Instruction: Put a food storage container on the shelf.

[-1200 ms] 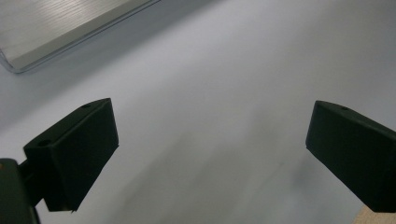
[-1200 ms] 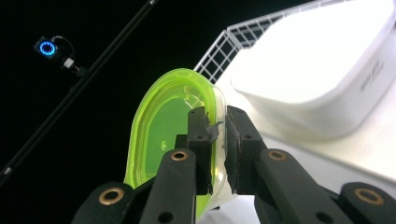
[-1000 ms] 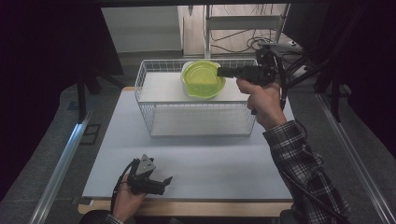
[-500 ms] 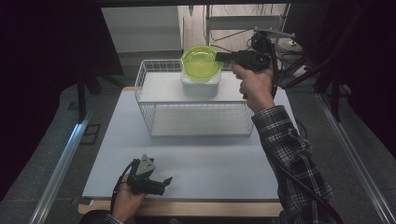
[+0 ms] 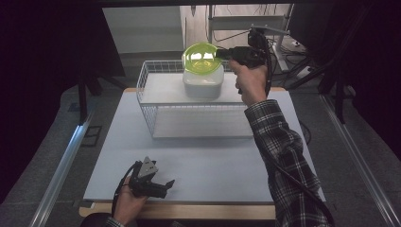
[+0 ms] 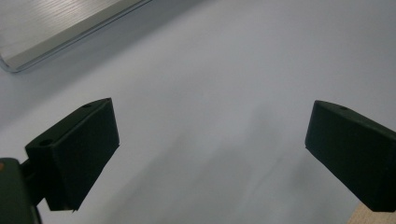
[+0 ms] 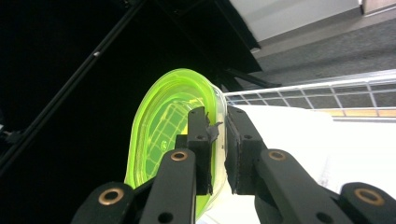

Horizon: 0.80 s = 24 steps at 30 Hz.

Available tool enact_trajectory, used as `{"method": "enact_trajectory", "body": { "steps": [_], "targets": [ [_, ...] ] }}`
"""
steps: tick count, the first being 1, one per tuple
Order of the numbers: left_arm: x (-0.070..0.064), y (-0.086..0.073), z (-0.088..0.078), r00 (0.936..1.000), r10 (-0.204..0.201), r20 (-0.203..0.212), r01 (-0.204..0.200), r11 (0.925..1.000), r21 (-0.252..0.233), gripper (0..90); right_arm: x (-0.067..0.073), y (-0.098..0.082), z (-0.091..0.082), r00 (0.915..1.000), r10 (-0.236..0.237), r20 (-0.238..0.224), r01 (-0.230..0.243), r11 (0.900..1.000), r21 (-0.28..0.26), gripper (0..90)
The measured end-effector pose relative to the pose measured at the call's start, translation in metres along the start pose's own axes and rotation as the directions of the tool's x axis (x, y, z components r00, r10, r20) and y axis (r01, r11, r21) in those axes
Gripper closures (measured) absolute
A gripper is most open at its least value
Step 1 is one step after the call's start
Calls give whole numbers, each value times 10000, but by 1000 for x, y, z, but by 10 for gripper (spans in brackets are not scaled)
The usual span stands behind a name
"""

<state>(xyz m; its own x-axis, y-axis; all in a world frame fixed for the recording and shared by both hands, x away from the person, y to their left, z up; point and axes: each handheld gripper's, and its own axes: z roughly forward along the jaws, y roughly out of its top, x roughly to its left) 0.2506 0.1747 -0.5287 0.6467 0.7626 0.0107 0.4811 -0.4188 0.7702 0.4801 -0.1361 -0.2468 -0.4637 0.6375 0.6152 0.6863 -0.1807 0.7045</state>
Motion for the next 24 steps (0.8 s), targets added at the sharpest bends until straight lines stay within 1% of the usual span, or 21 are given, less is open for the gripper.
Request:
{"method": "enact_trajectory", "body": {
  "steps": [5,8,10,13,17,18,21,24],
  "targets": [
    [0,0,0,10000,-18,-2,18,10000,-9,28,-3,0,6,9994,140,313,-138,9999,-57,814],
    [-1,0,0,10000,-15,17,15,10000,3,28,-5,0,7,9994,94,339,-92,9999,-57,803],
    [-1,0,1,10000,-3,15,3,10000,23,28,-4,1,8,9987,18,511,-17,10000,-30,791],
    [-1,0,1,10000,26,30,-26,10000,48,28,-5,1,10,9970,-92,772,87,9999,71,724],
    [-1,0,1,10000,40,25,-40,10000,79,29,-7,2,11,9964,-93,845,86,9999,88,713],
    [-1,0,1,10000,39,27,-40,10000,82,29,-8,2,11,9963,-111,852,103,9999,98,696],
    [-1,0,2,10000,54,21,-54,9999,97,29,-8,3,12,9926,-363,1157,350,9993,133,658],
    [-1,0,2,10000,84,20,-85,9999,125,29,-9,3,12,9926,-483,1113,467,9988,175,602]
  ]
}}
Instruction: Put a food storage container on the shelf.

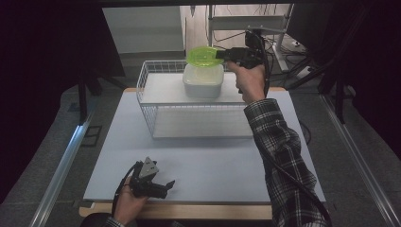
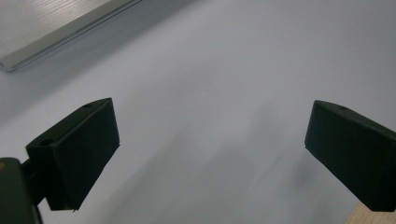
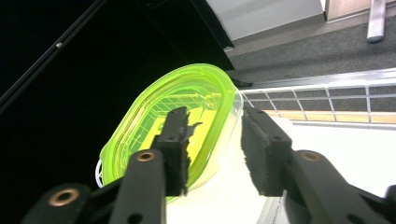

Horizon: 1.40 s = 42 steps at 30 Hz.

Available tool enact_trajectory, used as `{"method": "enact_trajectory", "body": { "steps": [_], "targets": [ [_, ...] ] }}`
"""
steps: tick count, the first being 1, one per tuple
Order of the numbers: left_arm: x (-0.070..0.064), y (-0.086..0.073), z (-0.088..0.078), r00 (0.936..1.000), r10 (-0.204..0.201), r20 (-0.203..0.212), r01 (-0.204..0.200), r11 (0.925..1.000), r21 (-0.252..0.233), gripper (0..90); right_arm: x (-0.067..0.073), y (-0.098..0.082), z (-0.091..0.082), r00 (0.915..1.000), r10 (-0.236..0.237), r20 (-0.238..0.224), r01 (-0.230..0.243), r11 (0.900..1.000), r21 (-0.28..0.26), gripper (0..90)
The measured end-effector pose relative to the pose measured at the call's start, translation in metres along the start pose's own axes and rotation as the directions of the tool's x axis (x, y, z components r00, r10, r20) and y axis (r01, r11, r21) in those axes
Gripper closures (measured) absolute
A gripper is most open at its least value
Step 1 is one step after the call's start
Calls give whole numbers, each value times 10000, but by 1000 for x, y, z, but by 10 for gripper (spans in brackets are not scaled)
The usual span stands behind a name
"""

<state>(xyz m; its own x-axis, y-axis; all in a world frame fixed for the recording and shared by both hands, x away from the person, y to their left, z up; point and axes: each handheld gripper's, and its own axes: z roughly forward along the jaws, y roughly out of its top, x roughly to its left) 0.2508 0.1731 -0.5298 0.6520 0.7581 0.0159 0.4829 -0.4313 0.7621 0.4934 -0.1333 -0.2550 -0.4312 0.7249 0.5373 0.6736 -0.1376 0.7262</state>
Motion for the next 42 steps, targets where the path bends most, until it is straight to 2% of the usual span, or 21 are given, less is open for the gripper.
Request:
{"method": "enact_trajectory", "body": {
  "steps": [5,9,15,19,21,24,26,29,35,42],
  "targets": [
    [0,0,0,10000,-25,-3,25,10000,-13,29,1,0,2,9996,-289,-60,288,9996,-38,441],
    [0,0,0,10000,-23,-4,23,10000,-4,30,2,0,1,9972,-736,-94,735,9973,-62,282],
    [-1,0,1,10000,-18,16,18,10000,31,29,-1,-3,-2,9926,-1159,-356,1155,9932,-128,166],
    [0,0,1,10000,44,3,-44,9999,101,29,-1,-5,-7,9860,-1612,-433,1605,9869,-183,136],
    [-1,0,1,10000,48,10,-48,9999,102,29,-1,-6,-9,9793,-1988,-386,1983,9800,-170,124],
    [0,0,1,10000,18,9,-18,10000,95,29,-2,-8,-12,9733,-2258,-404,2254,9742,-149,112],
    [0,0,1,10000,-37,53,36,9999,94,29,-2,-9,-14,9716,-2332,-407,2329,9724,-112,106],
    [0,1,-1,9989,-287,383,290,9996,-73,32,-3,-12,-17,9670,-2512,-421,2511,9679,-82,98],
    [1,2,-2,9971,-531,536,532,9986,4,39,-5,-19,-21,9580,-2841,-392,2845,9587,60,83],
    [2,2,-3,9960,-609,656,610,9981,1,43,-8,-27,-27,9489,-3128,-420,3136,9494,154,76]
  ]
}}
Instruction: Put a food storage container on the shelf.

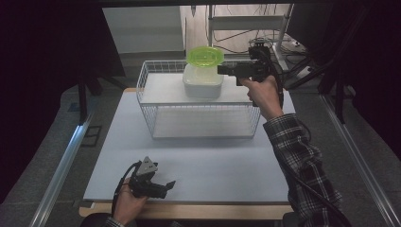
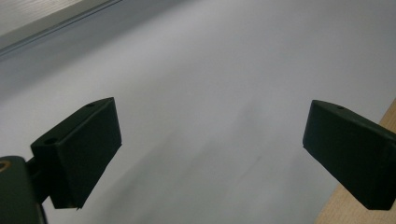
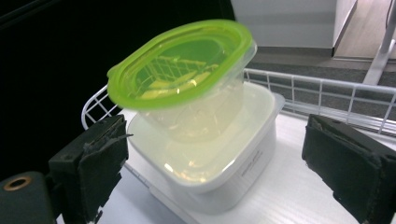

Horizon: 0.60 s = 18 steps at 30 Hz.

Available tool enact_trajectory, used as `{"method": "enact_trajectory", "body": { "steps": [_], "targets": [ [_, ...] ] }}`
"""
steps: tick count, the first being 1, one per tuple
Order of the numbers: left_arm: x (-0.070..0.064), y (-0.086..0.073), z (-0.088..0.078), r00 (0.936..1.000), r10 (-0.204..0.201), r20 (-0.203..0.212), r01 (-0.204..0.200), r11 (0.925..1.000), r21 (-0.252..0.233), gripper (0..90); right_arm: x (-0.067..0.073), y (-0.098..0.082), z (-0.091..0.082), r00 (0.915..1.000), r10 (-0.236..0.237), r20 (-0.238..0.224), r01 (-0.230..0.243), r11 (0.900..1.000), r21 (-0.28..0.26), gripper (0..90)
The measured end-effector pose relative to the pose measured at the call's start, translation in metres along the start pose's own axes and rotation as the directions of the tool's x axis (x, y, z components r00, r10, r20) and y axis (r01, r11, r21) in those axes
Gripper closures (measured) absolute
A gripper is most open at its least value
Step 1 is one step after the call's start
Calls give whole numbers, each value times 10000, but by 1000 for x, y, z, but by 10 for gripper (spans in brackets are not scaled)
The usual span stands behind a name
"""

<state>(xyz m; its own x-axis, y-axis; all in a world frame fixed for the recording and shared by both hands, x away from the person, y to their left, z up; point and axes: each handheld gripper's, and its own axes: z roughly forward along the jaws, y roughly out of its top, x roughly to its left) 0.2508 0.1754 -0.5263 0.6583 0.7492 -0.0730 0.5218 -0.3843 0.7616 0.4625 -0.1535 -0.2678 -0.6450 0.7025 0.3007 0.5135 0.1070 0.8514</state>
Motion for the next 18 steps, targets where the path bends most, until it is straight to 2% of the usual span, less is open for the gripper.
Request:
{"method": "enact_trajectory", "body": {
  "steps": [8,18],
  "targets": [
    [-1,1,0,9999,-69,137,69,10000,-22,43,1,-11,-5,9991,-423,64,422,9990,121,69],
    [-1,0,0,10000,-2,89,2,10000,-26,43,4,-22,-12,9972,-748,13,748,9970,198,46]
  ]
}}
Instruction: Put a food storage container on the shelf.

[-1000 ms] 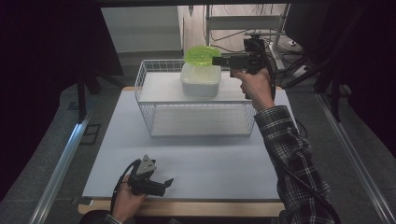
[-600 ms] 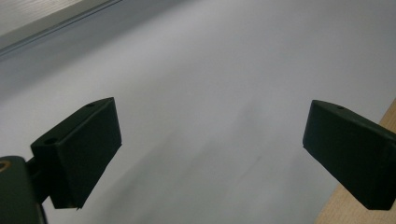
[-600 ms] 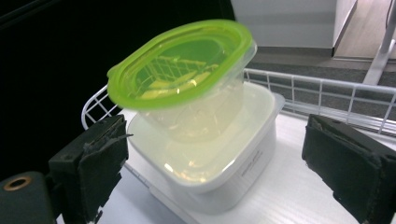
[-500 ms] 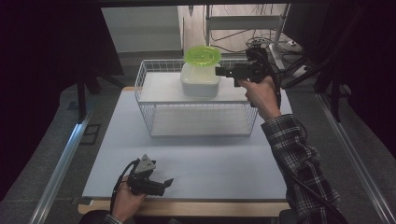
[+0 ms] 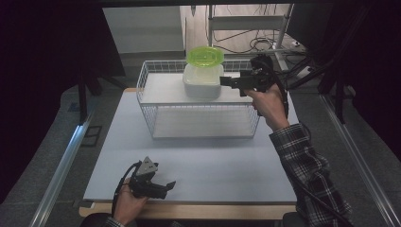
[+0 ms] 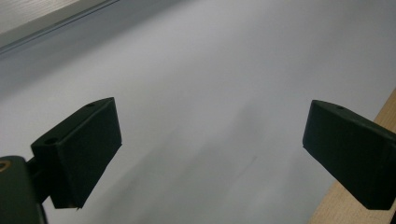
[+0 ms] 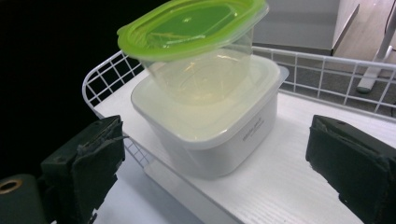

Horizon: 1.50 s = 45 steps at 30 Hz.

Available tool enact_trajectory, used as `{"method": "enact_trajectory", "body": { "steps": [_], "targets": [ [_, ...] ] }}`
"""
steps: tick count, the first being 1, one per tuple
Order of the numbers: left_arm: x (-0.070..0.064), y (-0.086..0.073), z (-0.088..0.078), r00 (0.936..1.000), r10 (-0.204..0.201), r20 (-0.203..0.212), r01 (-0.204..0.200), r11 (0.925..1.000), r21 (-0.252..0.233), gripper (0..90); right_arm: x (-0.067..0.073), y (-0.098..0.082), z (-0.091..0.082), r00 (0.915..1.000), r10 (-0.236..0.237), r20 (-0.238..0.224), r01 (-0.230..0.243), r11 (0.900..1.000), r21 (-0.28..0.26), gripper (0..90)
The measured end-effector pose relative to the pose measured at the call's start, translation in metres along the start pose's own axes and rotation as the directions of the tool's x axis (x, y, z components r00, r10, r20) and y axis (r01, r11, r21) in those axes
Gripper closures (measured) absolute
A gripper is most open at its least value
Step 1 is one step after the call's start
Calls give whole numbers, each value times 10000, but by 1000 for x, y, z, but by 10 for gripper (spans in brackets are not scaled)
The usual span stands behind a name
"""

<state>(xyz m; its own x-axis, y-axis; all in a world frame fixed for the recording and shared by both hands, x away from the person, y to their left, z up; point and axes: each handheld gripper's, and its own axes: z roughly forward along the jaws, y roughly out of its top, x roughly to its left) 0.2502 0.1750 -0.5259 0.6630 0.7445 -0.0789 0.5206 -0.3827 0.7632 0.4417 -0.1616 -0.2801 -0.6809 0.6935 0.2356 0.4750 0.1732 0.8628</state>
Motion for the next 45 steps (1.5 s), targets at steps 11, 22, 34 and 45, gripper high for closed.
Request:
{"method": "enact_trajectory", "body": {
  "steps": [11,22,34,45],
  "targets": [
    [1,-1,0,10000,-48,-81,47,10000,-56,34,8,-15,-5,9990,-440,24,440,9990,60,17],
    [0,-1,1,10000,-55,-37,54,9999,-122,31,10,-31,-9,9981,-621,-53,621,9980,63,20],
    [0,-1,1,10000,-91,-29,90,9998,-153,30,12,-48,-14,9958,-917,-80,918,9957,134,19],
    [0,-1,2,10000,-87,-22,87,9999,-116,30,14,-64,-17,9946,-1030,-158,1033,9945,200,19]
  ]
}}
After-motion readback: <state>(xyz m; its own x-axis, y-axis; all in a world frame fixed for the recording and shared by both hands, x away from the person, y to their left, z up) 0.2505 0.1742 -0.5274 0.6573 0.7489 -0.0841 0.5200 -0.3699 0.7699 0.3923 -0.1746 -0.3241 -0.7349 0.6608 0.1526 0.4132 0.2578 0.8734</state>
